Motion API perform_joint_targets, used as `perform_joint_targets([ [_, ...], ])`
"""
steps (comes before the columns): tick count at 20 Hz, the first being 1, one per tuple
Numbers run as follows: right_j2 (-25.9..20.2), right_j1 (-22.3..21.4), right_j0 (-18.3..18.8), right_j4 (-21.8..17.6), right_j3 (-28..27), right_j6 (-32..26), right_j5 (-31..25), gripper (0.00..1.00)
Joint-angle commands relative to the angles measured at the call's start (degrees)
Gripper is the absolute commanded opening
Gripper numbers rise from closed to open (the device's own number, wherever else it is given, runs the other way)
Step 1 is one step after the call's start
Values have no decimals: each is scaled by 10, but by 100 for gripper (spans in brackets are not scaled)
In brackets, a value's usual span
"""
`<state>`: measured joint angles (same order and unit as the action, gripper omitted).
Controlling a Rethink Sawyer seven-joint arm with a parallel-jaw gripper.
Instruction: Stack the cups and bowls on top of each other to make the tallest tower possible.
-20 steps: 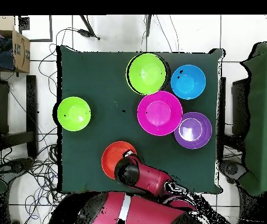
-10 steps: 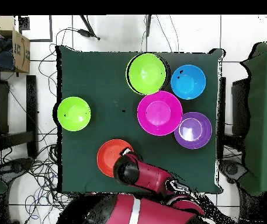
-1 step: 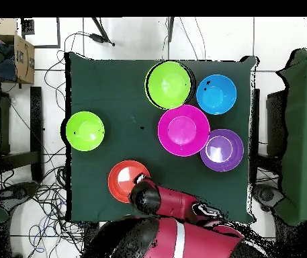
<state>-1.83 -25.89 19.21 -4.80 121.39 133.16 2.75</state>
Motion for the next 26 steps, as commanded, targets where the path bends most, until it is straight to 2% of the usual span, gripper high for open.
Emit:
perform_joint_targets([
  [1,-81,53,-1,-50,-37,-26,-69,100],
  [5,-83,70,2,-71,-54,-38,-85,100],
  [12,-31,78,-39,-79,-84,-29,-106,100],
  [13,-25,77,-44,-85,-88,-26,-104,0],
  [16,-12,74,-56,-88,-92,-23,-99,0],
  [26,-7,55,-53,-86,-106,-16,-124,0],
])
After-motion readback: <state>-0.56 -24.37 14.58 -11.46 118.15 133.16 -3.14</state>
